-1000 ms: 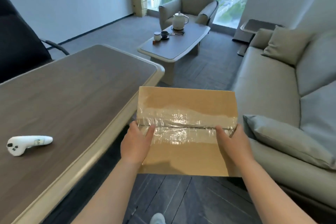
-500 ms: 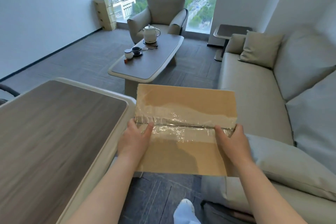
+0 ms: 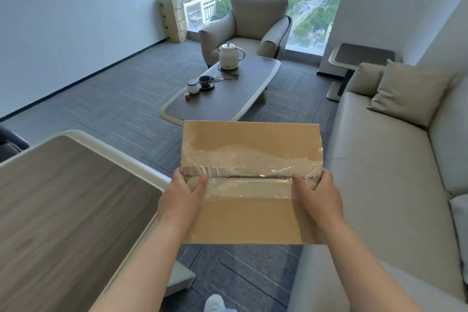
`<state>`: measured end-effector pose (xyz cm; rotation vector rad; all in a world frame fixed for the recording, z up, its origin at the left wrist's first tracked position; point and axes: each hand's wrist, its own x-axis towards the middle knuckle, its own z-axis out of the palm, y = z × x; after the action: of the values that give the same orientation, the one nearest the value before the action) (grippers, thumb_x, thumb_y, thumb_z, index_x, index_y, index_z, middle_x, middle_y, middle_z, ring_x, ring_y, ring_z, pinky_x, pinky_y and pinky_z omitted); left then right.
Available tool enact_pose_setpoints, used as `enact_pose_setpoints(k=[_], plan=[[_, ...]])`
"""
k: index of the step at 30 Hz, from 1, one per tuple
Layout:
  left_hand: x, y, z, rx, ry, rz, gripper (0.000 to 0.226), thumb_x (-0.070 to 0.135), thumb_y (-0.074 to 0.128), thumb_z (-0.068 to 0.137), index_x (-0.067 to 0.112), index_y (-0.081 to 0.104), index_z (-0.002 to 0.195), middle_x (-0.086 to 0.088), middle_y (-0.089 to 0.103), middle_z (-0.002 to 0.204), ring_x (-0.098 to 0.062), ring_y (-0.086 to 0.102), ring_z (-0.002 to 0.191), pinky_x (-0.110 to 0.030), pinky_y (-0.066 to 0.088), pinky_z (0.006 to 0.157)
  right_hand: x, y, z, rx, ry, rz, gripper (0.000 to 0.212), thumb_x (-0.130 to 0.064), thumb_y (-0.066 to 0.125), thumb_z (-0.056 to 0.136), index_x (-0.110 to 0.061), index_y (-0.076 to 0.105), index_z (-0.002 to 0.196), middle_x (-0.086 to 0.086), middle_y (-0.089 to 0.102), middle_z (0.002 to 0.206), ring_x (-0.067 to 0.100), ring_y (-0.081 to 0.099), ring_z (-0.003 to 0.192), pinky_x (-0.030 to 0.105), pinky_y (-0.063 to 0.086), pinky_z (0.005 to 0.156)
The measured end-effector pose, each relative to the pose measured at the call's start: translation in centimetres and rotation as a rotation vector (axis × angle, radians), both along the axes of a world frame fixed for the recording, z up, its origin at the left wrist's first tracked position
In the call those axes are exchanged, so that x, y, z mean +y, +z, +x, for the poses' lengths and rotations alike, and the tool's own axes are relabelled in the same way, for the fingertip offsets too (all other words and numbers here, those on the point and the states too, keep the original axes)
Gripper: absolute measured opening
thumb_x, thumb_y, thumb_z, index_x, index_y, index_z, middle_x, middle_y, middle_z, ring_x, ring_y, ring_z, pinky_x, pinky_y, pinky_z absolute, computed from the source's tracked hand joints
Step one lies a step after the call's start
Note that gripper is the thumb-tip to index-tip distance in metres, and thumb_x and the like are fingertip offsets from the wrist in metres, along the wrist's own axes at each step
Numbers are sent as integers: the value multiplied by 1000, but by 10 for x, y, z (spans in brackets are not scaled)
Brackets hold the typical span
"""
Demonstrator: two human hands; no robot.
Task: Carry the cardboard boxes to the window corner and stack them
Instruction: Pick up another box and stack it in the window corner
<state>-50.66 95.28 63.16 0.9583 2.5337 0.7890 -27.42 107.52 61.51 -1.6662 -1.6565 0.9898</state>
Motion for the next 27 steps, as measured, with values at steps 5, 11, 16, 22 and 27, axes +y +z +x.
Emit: enact_pose_setpoints(k=[5,11,16,22,27], plan=[[58,-3,-49,-2,17,34,77,65,43,83,12,33,137,-9,56,127,-30,54,114,-40,45,89,62,-2,-49,11,9,11,50,-46,62,82,-15,45,119,-1,55,105,25,54,102,34,42,78],[128,-5,-116,-55,56,67,81,67,48,78,13,33,137,-10,55,128,-32,53,115,-43,45,90,131,2,-114,-3,44,13,46,-47,61,83,-18,44,115,-3,53,103,18,49,92,35,42,77],[172,-8,-150,-41,106,50,80,65,48,80,12,31,138,-11,54,129,-31,53,116,-42,45,90,187,0,-157,-12,104,18,49,-46,61,84,-15,44,119,-3,54,101,18,50,91,32,37,74],[235,-18,-173,16,201,-39,79,65,43,83,11,30,138,-11,56,128,-31,55,113,-40,45,84,273,-20,-194,-33,210,-38,52,-51,59,83,-17,43,118,-6,54,90,17,55,86,33,42,67],[295,-23,-180,-17,338,-67,80,62,43,85,6,27,140,-15,51,133,-32,51,119,-41,44,91,359,-23,-227,-73,356,-51,53,-48,59,85,-13,43,121,0,56,100,22,55,93,34,43,75]])
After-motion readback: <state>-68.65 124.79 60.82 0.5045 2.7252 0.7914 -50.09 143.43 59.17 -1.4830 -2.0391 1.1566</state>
